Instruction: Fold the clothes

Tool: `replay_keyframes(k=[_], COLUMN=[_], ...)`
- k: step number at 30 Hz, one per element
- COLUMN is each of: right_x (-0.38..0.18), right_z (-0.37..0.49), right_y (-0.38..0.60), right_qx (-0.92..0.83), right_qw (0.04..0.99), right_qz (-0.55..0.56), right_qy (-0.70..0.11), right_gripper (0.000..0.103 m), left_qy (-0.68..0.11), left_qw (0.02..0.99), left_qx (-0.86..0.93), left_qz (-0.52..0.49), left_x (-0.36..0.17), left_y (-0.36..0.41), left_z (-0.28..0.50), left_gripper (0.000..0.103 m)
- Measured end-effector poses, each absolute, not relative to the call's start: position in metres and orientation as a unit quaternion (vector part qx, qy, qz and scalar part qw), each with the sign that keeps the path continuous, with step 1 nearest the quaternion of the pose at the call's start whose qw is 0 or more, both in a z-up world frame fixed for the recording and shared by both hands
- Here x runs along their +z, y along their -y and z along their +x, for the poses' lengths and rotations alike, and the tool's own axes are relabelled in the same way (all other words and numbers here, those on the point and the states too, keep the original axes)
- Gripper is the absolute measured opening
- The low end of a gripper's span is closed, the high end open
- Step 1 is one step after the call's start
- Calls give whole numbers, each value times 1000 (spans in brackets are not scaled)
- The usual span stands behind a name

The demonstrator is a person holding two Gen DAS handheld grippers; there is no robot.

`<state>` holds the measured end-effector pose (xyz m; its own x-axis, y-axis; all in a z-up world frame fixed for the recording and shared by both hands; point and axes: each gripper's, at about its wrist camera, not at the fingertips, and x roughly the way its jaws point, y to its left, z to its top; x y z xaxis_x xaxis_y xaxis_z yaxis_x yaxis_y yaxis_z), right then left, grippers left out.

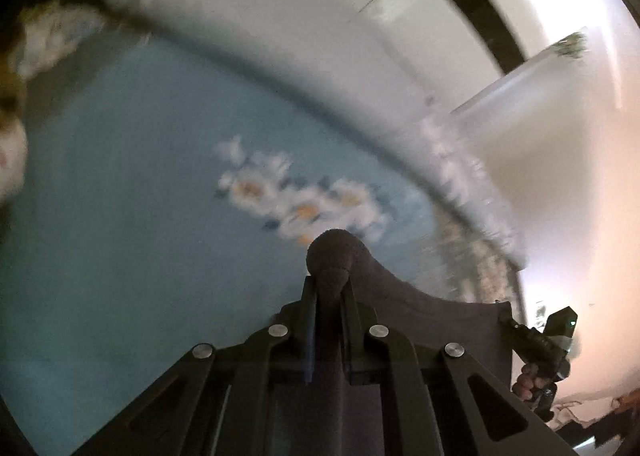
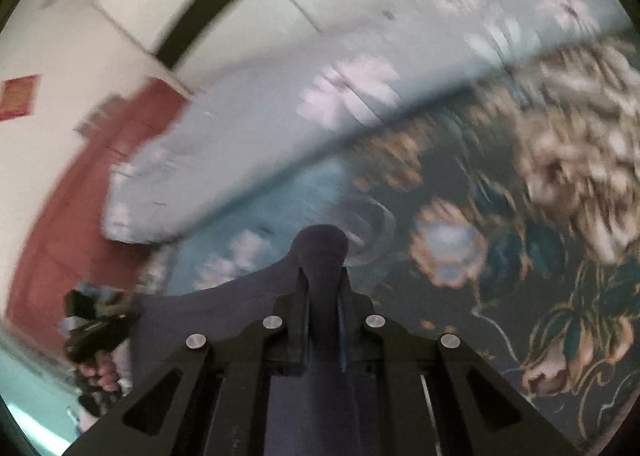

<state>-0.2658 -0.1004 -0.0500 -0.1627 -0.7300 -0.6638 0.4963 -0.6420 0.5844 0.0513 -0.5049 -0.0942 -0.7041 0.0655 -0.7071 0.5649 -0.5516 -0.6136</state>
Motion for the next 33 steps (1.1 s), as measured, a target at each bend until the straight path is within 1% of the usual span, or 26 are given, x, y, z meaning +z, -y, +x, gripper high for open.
replay_keyframes(k=[2, 5, 7, 9, 12, 15, 16, 17, 18, 19, 21, 23, 24, 27, 28, 30, 33], right_x=[-78, -106, -116, -120, -117, -112, -110, -105, -100, -95, -87, -81, -80, -79, -80, -82, -90], right_z=[-274, -278, -279, -280, -278, -274, -272, -270, -268, -265, -259, -248, -240, -212, -202, -184, -168], right_y=[103, 99, 97, 97, 101, 101, 100, 97, 93, 86, 69, 48, 36, 9, 1, -13, -20], right_qx=[-744, -729, -722, -721, -727, -731, -733, -738, -747, -757, -766, -765, -764, -764, -762, -753, -737], right_qw=[381, 366, 363, 360, 359, 359, 358, 354, 346, 335, 330, 335, 340, 346, 349, 357, 370], right_qz=[536, 564, 573, 575, 573, 570, 569, 565, 560, 552, 539, 529, 523, 512, 513, 518, 527], right_qy=[116, 129, 135, 139, 121, 108, 104, 99, 94, 94, 117, 153, 167, 184, 187, 194, 206], right_gripper=[11, 11, 11, 11, 12, 15, 18, 23, 34, 43, 47, 48, 51, 69, 73, 77, 77], left_qy=[-457, -492, -499, -500, -509, -498, -488, -478, -466, -454, -429, -406, -397, -377, -372, -356, -339], left_qw=[155, 143, 141, 140, 130, 142, 146, 151, 158, 165, 174, 178, 173, 151, 142, 130, 136], left_qx=[-792, -777, -773, -772, -772, -778, -784, -790, -797, -805, -821, -836, -843, -861, -866, -874, -873], left_qz=[374, 367, 364, 366, 358, 355, 355, 354, 349, 344, 334, 325, 318, 306, 302, 305, 323], left_x=[-118, -140, -145, -145, -138, -122, -116, -111, -102, -94, -79, -66, -61, -54, -53, -54, -65], left_y=[508, 513, 513, 510, 510, 504, 502, 499, 495, 490, 478, 462, 451, 416, 404, 379, 360], left_z=[49, 56, 58, 60, 67, 81, 85, 90, 96, 102, 115, 125, 129, 136, 137, 138, 138], left_gripper=[10, 11, 11, 14, 16, 40, 45, 53, 60, 62, 70, 73, 76, 79, 79, 80, 80])
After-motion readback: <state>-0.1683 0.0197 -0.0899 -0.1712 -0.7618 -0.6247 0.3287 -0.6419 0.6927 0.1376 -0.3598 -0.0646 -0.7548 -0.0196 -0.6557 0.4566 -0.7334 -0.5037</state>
